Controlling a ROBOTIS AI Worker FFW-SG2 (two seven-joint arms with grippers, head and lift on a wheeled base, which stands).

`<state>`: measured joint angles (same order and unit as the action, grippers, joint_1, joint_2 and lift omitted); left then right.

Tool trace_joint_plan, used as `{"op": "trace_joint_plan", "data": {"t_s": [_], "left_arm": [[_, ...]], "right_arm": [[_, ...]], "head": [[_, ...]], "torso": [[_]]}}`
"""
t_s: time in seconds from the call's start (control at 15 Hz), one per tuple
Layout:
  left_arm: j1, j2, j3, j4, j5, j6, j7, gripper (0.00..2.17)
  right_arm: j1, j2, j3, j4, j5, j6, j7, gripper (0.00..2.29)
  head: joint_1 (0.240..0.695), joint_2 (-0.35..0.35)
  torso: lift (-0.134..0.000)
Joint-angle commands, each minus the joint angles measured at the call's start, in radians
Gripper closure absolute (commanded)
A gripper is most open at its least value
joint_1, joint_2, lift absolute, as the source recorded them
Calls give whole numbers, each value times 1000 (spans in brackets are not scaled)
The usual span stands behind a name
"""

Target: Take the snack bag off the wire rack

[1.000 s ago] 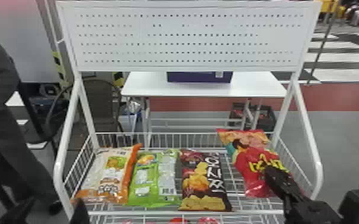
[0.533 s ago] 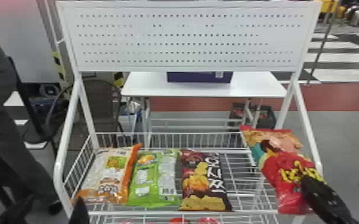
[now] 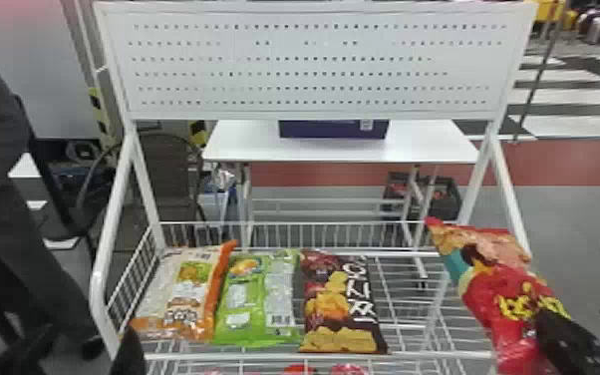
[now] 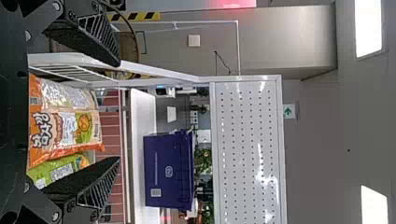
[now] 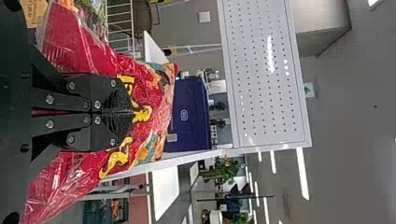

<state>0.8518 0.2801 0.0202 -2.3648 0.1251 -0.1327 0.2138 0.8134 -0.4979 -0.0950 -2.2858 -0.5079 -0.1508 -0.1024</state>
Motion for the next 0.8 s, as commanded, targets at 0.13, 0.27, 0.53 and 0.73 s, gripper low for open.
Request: {"op": "trace_joint_plan", "data": {"t_s": [0.13,0.27,0.53,0.73], "left_arm": [[7,1,10,-2,5,-6,1,188],[9,1,10,-2,5,-6,1,188],[6,1,9,-2,7,-6,1,188],[3,1,9,1,8,-6,1,188]], "right_arm": [[4,-2,-2,-4,2,-12,-3,2074],[7,-2,-2,-11,2,-15,-3,2074],[13,1,-8,-11,2,-28,-3,2074],[18,1,-8,-11,2,-43,-3,2074]], "head": [[499,0],[499,0],[499,0],[499,0]], "torso": [[0],[0],[0],[0]]}}
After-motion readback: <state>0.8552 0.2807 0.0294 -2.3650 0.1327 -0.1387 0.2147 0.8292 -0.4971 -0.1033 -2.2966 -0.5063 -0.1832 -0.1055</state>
